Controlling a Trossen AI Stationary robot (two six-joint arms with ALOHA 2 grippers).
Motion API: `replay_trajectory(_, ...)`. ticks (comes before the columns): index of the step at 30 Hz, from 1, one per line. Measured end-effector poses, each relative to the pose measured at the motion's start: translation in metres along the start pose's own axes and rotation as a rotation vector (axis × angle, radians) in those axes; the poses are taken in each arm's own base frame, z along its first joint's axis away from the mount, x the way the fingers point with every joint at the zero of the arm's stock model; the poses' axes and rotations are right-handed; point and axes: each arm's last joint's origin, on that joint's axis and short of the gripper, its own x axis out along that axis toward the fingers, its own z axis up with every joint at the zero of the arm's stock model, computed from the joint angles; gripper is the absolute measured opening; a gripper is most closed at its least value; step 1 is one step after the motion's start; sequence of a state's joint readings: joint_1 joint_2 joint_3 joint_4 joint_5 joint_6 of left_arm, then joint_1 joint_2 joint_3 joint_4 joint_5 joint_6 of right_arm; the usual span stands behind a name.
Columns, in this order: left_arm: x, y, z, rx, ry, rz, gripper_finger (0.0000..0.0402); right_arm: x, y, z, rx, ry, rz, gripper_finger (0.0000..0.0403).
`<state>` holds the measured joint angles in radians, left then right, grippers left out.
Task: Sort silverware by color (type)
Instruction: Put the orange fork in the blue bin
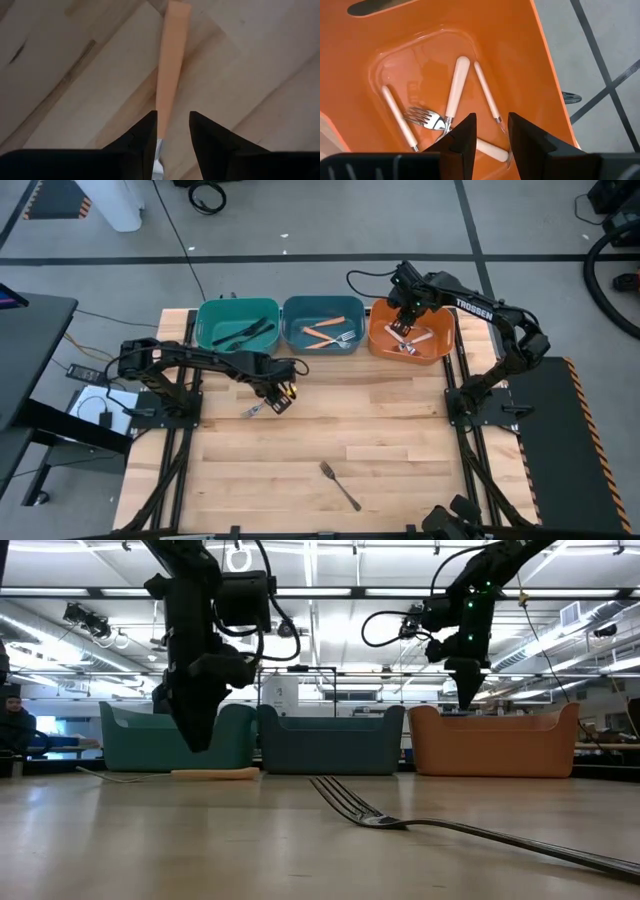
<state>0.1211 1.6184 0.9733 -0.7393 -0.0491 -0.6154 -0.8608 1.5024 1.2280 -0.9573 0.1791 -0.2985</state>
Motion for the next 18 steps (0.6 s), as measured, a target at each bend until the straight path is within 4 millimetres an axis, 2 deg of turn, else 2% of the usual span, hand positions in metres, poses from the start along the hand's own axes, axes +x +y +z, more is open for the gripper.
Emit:
replay_trajectory(3,0.002,0.000,0.000,0.000,0.006,0.005,0.0124,0.000,0.000,0.000,0.004,0.000,0.000,0.0119)
replay_trajectory(11,0.034,-0.001,-0.001,0.056,0.111,0.072,0.0124,0.000,0.000,0.000,0.007,0.001,0.000,0.0119)
replay_trajectory(18,0.049,-0.003,-0.001,0.084,0.170,0.065,0.0123,0.000,0.000,-0.001,0.049,0.007,0.002,0.0119)
